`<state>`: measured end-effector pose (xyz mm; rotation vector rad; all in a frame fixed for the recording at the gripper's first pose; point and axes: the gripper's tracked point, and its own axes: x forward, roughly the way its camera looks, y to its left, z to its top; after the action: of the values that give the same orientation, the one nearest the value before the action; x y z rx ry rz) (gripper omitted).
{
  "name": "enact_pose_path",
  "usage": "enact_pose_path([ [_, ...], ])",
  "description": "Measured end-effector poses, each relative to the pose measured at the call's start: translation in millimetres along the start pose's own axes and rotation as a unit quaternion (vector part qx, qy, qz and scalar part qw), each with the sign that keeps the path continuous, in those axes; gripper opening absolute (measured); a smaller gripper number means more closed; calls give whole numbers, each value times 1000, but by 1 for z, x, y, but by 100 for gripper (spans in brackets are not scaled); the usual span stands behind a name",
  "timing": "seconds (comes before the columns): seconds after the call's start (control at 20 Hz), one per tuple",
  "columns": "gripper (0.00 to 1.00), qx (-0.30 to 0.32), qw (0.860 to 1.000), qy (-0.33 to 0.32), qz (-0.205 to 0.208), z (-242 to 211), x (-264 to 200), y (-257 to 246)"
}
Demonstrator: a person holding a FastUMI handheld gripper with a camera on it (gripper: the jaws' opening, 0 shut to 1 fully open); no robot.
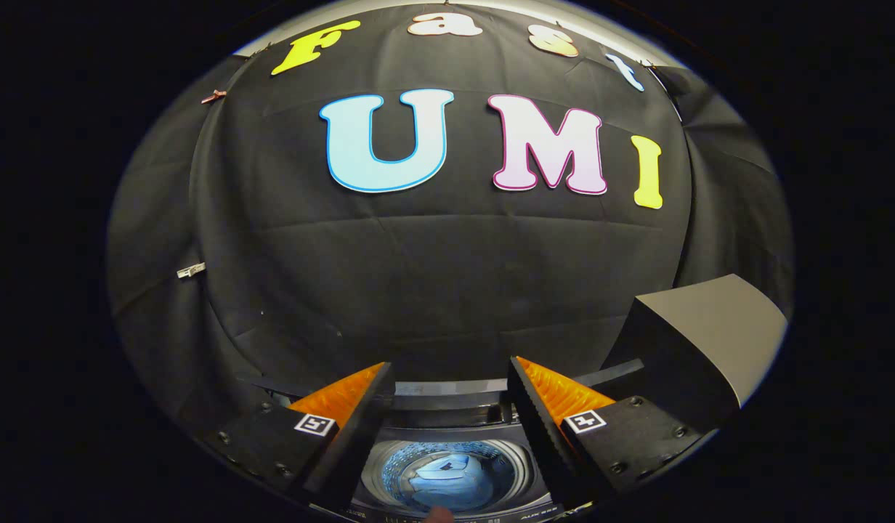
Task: Put the clothes into the washing machine and then close the washing machine lid.
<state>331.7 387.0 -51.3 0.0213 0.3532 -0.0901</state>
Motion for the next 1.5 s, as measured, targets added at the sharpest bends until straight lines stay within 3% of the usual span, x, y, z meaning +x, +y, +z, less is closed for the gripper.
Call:
enact_pose_path([
  [0.3,98,0,1000,9,-2,-22,-3,-2],
  [0.4,98,23,998,67,3,-58,2,-2],
  [0.55,100,48,996,79,9,-112,7,-3],
  [0.75,100,14,994,103,-14,-157,1,-23],
  [0.95,100,-4,994,112,-11,-177,-1,-19],
  [1.3,100,-16,998,49,22,-115,-31,-7],
  [1.5,98,-11,999,-17,33,-70,-65,-31],
])
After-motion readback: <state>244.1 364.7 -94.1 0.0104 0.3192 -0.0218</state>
